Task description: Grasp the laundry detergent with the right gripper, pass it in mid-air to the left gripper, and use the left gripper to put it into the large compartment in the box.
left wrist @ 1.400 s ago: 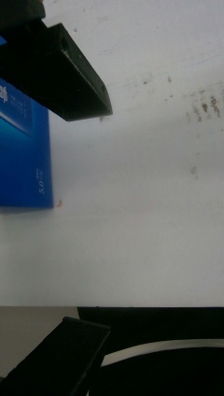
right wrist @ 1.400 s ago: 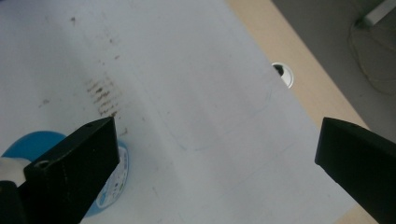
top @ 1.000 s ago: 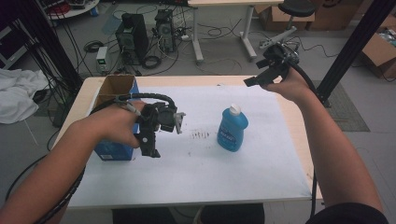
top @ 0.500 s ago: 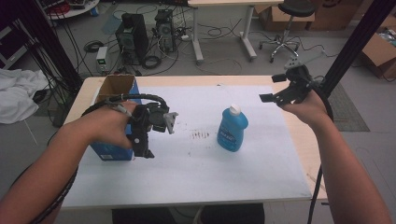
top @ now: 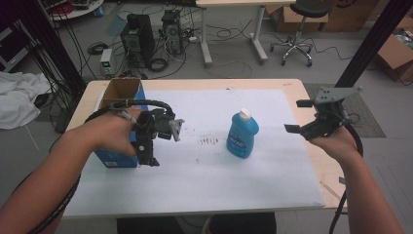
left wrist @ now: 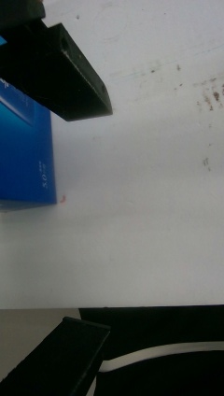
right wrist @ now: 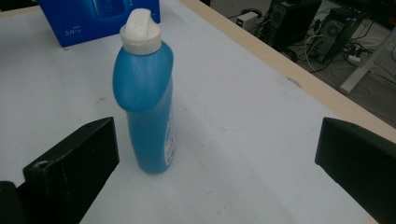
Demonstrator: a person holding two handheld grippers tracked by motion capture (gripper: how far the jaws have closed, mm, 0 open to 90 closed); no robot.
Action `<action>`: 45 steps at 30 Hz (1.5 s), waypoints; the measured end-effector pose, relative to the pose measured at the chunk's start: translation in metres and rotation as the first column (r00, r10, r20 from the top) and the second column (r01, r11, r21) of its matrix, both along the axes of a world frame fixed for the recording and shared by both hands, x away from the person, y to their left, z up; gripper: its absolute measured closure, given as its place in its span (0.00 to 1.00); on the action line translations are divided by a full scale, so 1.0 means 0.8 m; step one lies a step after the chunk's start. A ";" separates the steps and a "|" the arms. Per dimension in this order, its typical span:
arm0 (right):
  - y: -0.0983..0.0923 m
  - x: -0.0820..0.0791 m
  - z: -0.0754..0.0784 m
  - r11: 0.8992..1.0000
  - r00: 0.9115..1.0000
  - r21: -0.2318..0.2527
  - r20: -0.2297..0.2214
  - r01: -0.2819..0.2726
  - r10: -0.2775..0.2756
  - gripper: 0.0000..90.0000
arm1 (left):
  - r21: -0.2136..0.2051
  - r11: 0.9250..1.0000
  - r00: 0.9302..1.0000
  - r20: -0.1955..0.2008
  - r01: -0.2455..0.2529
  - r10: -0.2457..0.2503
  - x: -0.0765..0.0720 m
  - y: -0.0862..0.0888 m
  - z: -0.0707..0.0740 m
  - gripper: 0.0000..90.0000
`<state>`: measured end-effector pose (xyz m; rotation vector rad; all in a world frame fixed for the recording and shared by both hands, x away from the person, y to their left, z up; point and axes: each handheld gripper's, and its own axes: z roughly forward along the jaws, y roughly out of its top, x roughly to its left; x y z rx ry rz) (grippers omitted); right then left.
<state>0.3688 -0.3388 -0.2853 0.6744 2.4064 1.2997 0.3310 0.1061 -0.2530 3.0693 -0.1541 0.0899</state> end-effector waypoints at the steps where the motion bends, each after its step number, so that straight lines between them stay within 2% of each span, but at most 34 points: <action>1: -0.002 -0.005 -0.004 1.000 1.000 0.007 0.002 -0.002 0.002 0.00 | 0.000 1.000 1.000 0.002 0.001 -0.001 0.000 0.001 0.000 0.00; 4: -0.004 -0.017 -0.017 1.000 1.000 0.017 0.014 0.000 0.000 0.00 | -0.004 1.000 1.000 0.001 -0.001 0.001 -0.001 0.002 0.000 0.00; 10: -0.004 -0.032 -0.052 0.999 1.000 0.044 0.000 0.000 0.000 0.00 | -0.006 1.000 1.000 0.000 -0.005 0.005 -0.001 0.003 -0.001 0.00; 14: 0.002 -0.038 -0.076 0.998 1.000 0.061 -0.014 -0.012 0.013 0.00 | -0.008 1.000 1.000 -0.001 -0.006 0.006 -0.002 0.002 -0.001 0.00; 17: 0.010 -0.040 -0.091 0.998 0.999 0.055 -0.027 -0.017 0.019 0.00 | -0.008 1.000 1.000 -0.002 -0.003 0.003 -0.002 0.000 -0.002 0.00; 21: 0.021 -0.039 -0.106 0.997 0.999 0.070 -0.038 -0.032 0.035 0.00 | -0.007 1.000 1.000 -0.001 0.004 -0.004 -0.002 -0.003 -0.002 0.00; 30: 0.054 -0.027 -0.126 0.993 0.997 0.102 -0.032 -0.064 0.067 0.00 | -0.011 1.000 1.000 -0.003 0.004 -0.004 -0.004 -0.005 -0.003 0.00; 36: 0.074 -0.019 -0.139 0.991 0.997 0.116 -0.038 -0.066 0.071 0.00 | -0.017 1.000 1.000 -0.004 -0.001 0.001 -0.004 -0.002 -0.004 0.00; 45: 0.095 -0.011 -0.144 0.991 0.997 0.117 -0.018 -0.067 0.070 0.00 | -0.018 1.000 1.000 -0.006 -0.009 0.009 -0.004 0.003 -0.006 0.00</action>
